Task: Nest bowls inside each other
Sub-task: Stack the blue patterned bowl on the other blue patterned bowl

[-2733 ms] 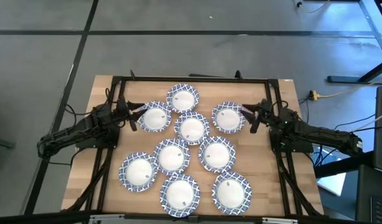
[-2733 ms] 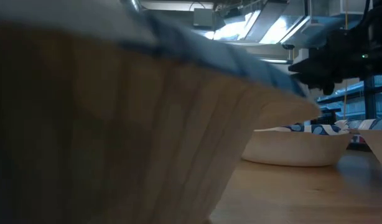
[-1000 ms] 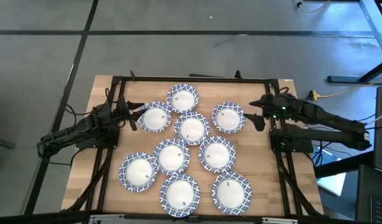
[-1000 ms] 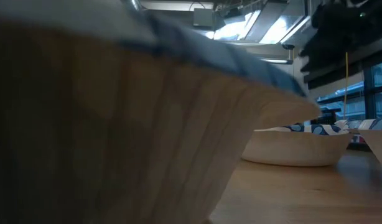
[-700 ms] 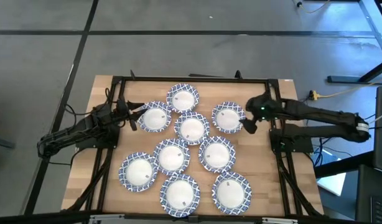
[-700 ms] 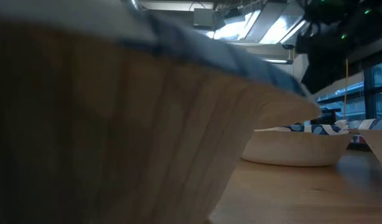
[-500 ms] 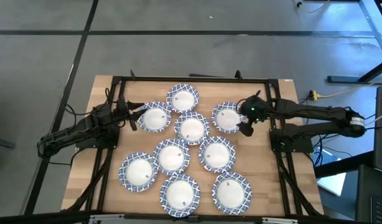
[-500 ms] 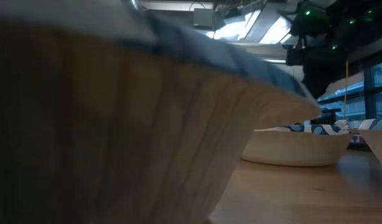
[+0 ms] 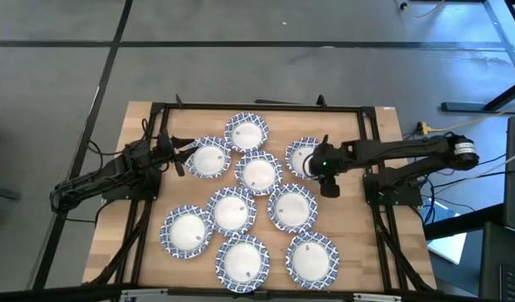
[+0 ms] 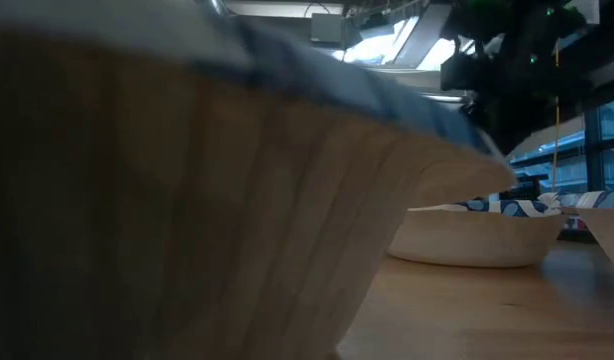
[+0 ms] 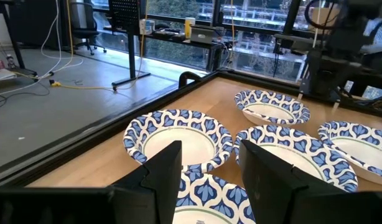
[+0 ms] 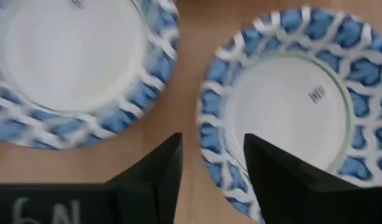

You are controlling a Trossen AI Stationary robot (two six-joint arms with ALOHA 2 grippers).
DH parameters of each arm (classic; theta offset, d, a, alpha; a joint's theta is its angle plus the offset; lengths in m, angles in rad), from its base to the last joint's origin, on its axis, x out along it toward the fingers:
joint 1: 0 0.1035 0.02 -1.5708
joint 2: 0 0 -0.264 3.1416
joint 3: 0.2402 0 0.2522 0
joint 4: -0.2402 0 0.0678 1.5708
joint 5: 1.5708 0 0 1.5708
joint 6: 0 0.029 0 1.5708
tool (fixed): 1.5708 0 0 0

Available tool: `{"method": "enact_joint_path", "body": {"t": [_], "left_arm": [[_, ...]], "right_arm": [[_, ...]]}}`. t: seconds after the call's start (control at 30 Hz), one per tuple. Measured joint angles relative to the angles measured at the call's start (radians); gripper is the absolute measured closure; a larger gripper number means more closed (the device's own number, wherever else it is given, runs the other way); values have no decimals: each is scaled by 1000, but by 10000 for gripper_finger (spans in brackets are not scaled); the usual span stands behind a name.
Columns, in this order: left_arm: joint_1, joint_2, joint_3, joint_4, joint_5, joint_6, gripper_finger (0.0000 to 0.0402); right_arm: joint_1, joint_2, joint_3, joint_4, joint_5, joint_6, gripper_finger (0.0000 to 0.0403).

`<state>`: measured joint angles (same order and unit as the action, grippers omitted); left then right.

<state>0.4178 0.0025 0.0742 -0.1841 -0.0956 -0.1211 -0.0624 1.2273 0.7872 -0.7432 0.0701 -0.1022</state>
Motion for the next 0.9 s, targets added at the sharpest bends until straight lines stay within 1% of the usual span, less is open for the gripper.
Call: {"method": "enact_joint_path", "body": {"t": [0.1,0.33,0.5,0.63,0.7,0.9], "left_arm": [[0,0,0,0,0,0,247],[0,0,0,0,0,0,247],[0,0,0,0,0,0,247],[0,0,0,0,0,0,247],[0,0,0,0,0,0,247],[0,0,0,0,0,0,247]], "right_arm": [[5,49,0,-12,39,3,246],[5,158,0,-10,37,3,249],[5,212,0,-8,34,-12,249],[5,238,0,5,38,-11,249],[5,247,0,20,62,-9,249],[5,252,0,53,79,-5,249]]}}
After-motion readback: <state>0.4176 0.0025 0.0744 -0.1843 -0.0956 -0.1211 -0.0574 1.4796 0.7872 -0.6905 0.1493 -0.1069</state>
